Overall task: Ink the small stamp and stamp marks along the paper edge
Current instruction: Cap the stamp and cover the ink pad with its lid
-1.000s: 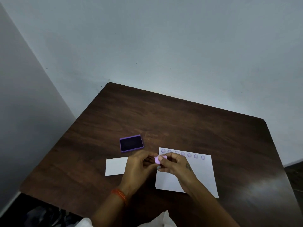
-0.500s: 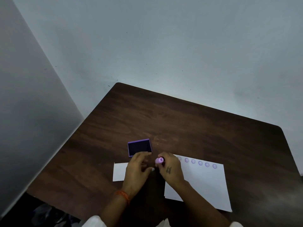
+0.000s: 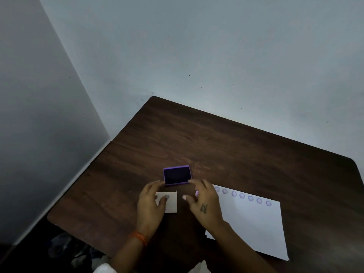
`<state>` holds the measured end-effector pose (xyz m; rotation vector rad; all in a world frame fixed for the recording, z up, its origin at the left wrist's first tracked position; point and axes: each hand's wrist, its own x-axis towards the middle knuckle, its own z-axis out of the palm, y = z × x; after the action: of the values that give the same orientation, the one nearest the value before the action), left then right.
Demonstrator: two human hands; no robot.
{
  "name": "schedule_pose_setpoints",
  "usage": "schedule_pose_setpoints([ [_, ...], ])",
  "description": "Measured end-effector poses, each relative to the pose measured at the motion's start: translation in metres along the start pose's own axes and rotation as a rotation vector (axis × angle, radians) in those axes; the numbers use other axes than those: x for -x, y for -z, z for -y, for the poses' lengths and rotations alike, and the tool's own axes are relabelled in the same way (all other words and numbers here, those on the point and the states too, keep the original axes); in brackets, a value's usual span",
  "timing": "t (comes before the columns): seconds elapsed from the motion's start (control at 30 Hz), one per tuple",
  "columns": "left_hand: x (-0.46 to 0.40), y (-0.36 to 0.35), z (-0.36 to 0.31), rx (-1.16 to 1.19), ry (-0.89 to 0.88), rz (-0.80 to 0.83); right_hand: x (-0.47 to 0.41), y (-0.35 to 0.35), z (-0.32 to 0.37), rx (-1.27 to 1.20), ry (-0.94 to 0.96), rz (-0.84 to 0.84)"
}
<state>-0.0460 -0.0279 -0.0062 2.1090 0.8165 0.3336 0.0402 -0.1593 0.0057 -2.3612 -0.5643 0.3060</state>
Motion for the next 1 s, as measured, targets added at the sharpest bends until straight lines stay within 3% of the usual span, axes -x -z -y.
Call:
schedule_pose_setpoints([
  [0.13, 0.003, 0.008, 0.010, -0.066, 0.133, -0.023, 0.004, -0.016, 0.011, 0.014, 0.038, 0.126],
  [0.33, 0.012, 0.010, 0.018, -0.104, 0.300, 0.053, 0.006, -0.037, 0.016, 0.099, -0.078, 0.253],
  [0.67, 0.011, 0.010, 0.013, -0.030, 0.355, 0.062, 0.006, -0.043, 0.019, 0.003, -0.154, 0.202],
  [1.0, -0.022, 0.004, -0.024, 0.006, 0.265, -0.003, -0.026, -0.017, 0.022, -0.069, -0.142, -0.012],
])
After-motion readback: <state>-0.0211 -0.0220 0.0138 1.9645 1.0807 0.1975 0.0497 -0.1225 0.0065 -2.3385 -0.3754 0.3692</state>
